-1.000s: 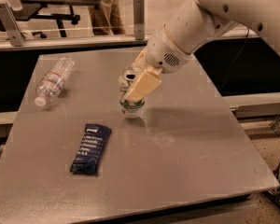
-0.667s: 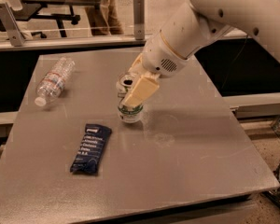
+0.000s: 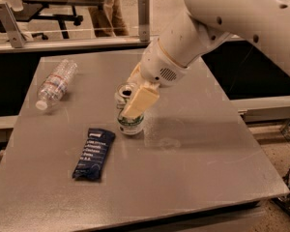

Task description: Move 7up can near rxbar blueberry

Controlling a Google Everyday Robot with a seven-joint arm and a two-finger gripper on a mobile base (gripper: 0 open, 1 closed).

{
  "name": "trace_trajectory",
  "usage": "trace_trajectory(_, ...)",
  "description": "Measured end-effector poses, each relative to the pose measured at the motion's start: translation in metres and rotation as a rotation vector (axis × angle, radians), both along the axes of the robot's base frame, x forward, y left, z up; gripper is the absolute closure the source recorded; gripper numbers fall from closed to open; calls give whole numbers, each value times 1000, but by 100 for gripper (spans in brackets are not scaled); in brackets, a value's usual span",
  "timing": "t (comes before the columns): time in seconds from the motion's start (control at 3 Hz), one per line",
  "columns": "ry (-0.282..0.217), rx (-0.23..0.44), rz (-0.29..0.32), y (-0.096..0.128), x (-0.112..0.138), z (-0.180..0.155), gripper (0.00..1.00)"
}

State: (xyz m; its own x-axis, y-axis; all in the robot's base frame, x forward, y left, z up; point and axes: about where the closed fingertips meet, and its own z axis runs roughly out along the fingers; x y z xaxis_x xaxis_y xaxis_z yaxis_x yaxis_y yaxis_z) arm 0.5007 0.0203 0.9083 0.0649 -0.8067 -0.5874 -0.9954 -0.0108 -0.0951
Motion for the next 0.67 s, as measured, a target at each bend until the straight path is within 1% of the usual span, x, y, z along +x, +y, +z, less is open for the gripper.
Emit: trace_trajectory(0.67, 11, -7, 17, 10, -10, -5, 0)
